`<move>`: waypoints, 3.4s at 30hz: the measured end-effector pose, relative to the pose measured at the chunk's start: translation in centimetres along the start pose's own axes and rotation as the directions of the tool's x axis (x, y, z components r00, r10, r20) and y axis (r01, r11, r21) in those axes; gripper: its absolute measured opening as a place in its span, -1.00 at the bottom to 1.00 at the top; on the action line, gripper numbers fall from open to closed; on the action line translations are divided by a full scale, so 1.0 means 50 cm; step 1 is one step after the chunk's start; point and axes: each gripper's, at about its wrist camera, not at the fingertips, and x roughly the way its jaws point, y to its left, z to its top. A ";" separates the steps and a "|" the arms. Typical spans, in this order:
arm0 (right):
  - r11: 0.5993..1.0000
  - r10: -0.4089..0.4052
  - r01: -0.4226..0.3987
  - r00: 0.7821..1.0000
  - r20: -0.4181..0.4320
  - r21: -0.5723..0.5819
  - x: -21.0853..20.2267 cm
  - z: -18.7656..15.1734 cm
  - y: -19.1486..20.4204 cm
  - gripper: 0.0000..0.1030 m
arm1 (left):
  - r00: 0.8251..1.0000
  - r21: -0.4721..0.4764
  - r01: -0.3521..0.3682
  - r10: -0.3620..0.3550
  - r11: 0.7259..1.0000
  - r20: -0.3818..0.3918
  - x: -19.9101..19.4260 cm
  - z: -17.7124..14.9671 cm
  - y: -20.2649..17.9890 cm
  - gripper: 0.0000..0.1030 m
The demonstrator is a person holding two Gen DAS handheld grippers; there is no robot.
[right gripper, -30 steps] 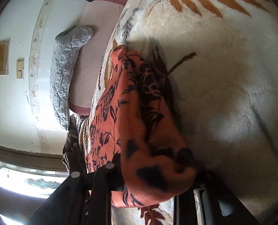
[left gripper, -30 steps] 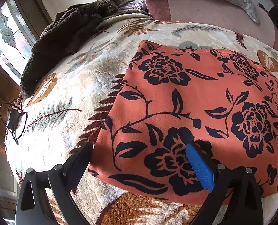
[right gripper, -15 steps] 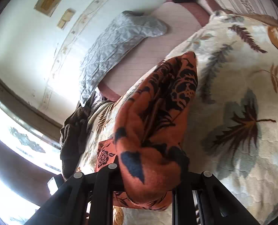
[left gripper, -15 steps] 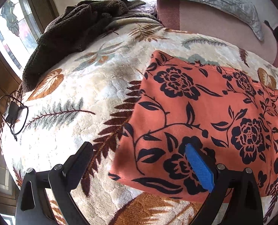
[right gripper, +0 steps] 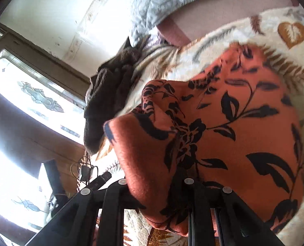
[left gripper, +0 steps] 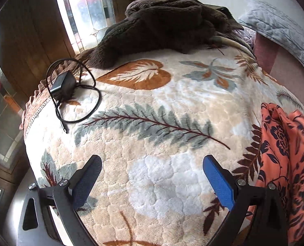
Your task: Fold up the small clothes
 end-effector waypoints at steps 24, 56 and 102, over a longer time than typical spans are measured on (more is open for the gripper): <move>0.988 0.074 -0.094 0.985 0.158 0.126 -0.179 -0.024 -0.138 0.09 | 0.875 0.238 0.479 -0.481 0.845 -0.057 -0.089 -0.068 -0.148 0.91; 0.977 -0.190 0.187 0.982 0.021 0.106 -0.018 0.191 -0.182 -0.69 | 0.872 0.362 0.474 -0.486 0.803 -0.062 -0.075 -0.080 -0.212 -0.41; 0.982 -0.161 0.150 0.983 -0.091 -0.116 -0.137 -0.070 -0.145 -0.23 | 0.927 0.378 0.296 -0.360 0.877 0.110 -0.110 -0.072 -0.190 0.08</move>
